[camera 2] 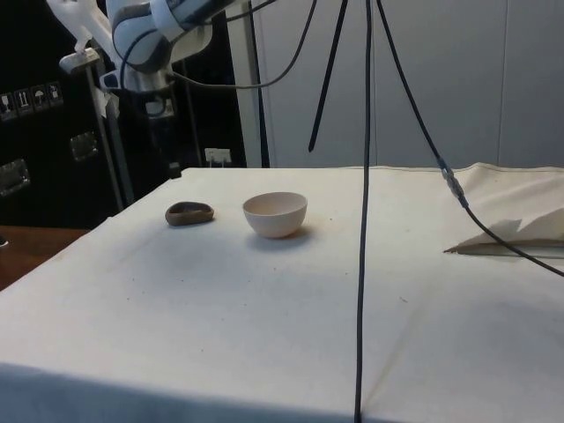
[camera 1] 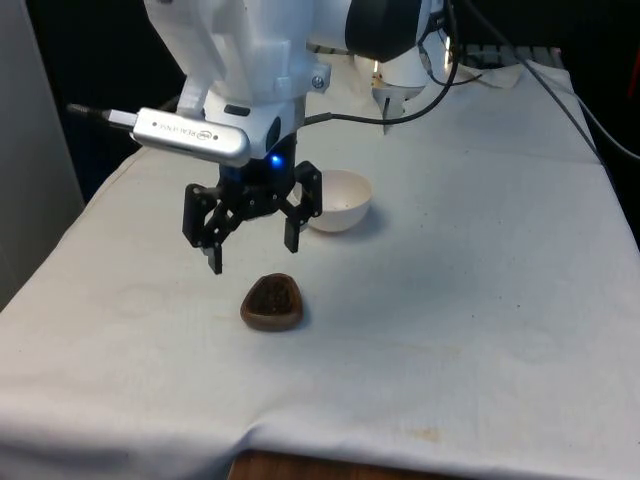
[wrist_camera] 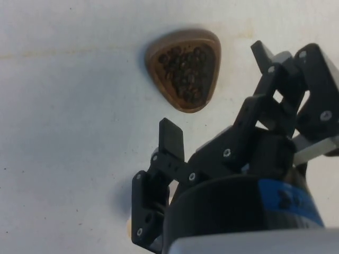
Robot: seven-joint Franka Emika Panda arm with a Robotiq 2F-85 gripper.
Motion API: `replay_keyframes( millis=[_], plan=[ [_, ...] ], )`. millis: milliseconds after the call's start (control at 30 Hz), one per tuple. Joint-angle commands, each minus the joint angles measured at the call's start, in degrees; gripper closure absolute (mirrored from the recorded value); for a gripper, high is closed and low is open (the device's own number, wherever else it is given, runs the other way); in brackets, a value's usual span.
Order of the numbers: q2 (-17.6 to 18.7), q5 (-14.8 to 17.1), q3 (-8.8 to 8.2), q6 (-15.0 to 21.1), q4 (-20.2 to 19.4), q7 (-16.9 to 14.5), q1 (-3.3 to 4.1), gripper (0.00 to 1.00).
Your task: Pour the coffee beans from the cup into the bowl.
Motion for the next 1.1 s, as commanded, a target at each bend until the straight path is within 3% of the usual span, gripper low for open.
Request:
replay_keyframes(
  millis=[0,433,633,1067],
  plan=[
    [0.2,-0.5,-0.17,0.6,-0.1,-0.9,0.11,0.00],
    [0.9,-0.3,-0.06,0.0,-0.1,-5.8,0.06,0.00],
    [1.9,-0.6,-0.11,0.9,0.1,-9.6,0.11,0.00],
    [4.5,-0.6,-0.23,1.8,1.7,-12.9,0.17,0.00]
  ],
)
